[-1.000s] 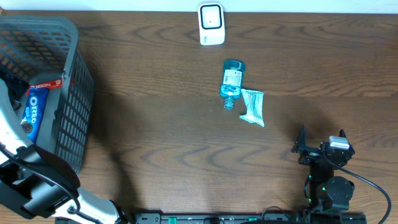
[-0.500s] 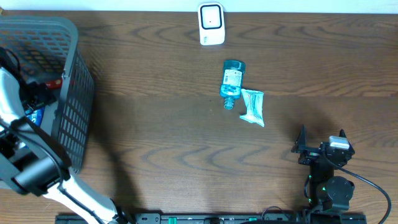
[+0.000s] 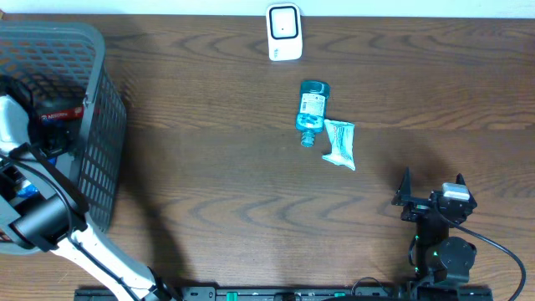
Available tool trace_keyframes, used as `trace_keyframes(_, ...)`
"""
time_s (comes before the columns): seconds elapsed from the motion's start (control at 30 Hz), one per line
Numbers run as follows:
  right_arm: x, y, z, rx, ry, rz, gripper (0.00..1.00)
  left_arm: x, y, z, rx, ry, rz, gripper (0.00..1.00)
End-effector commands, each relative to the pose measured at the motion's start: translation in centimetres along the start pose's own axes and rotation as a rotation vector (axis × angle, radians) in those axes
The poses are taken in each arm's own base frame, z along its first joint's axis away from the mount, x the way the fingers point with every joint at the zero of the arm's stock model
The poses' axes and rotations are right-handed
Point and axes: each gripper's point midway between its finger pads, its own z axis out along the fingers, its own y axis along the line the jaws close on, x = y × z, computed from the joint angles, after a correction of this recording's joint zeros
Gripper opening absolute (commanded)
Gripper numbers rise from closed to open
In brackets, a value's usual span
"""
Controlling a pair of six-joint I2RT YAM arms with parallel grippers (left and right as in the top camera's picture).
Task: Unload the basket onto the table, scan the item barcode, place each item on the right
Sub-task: 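Reach the left gripper into the basket and grasp the blue Oreo packet, then carry the Oreo packet left of the bottle and release it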
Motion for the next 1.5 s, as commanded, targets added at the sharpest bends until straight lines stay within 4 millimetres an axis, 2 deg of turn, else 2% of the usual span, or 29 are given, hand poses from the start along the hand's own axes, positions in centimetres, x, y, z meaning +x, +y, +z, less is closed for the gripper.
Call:
trace_keyframes(0.0, 0.0, 0.2, 0.0, -0.009, -0.001, -0.012, 0.99, 0.7, 1.0, 1.8, -0.011, 0.037, -0.001, 0.99)
trace_keyframes(0.23, 0.0, 0.2, 0.0, -0.009, -0.001, -0.012, 0.99, 0.7, -0.4, 2.8, 0.058, 0.016, 0.046, 0.99)
trace_keyframes(0.53, 0.0, 0.2, 0.0, -0.009, -0.001, -0.012, 0.99, -0.7, -0.9, 2.7, 0.052, -0.041, 0.096, 0.99)
trace_keyframes(0.57, 0.0, 0.2, 0.0, -0.009, -0.001, -0.012, 0.99, -0.7, -0.9, 2.7, 0.052, -0.043, 0.097, 0.94)
trace_keyframes(0.6, 0.0, 0.2, 0.0, -0.008, -0.001, -0.012, 0.99, -0.8, -0.9, 2.7, 0.052, -0.044, 0.099, 0.82)
trace_keyframes(0.67, 0.0, 0.2, 0.0, -0.009, -0.001, -0.012, 0.99, -0.8, -0.9, 2.7, 0.052, -0.045, 0.098, 0.49)
trace_keyframes(0.73, 0.0, 0.2, 0.0, -0.009, -0.001, -0.012, 0.99, -0.8, -0.9, 2.7, 0.052, -0.044, 0.089, 0.26)
trace_keyframes(0.83, 0.0, 0.2, 0.0, -0.009, -0.001, -0.012, 0.99, -0.7, -0.9, 2.7, 0.053, -0.041, 0.060, 0.19)
trace_keyframes(0.87, 0.0, 0.2, 0.0, -0.009, -0.001, -0.012, 0.99, -0.7, -0.9, 2.7, 0.054, -0.038, 0.051, 0.09)
trace_keyframes(1.0, 0.0, 0.2, 0.0, -0.009, -0.001, -0.012, 0.99, -0.5, -0.8, 2.4, 0.056, -0.034, -0.041, 0.07)
trace_keyframes(1.1, 0.0, 0.2, 0.0, -0.009, -0.001, -0.012, 0.99, -1.0, -0.5, -0.1, 0.055, -0.076, -0.065, 0.07)
trace_keyframes(1.27, 0.0, 0.2, 0.0, -0.009, -0.001, -0.012, 0.99, -2.0, 1.1, -6.4, 0.052, -0.219, -0.111, 0.07)
trace_keyframes(1.47, 0.0, 0.2, 0.0, -0.009, 0.000, -0.012, 0.99, -1.9, 2.6, -13.4, 0.072, -0.386, -0.185, 0.07)
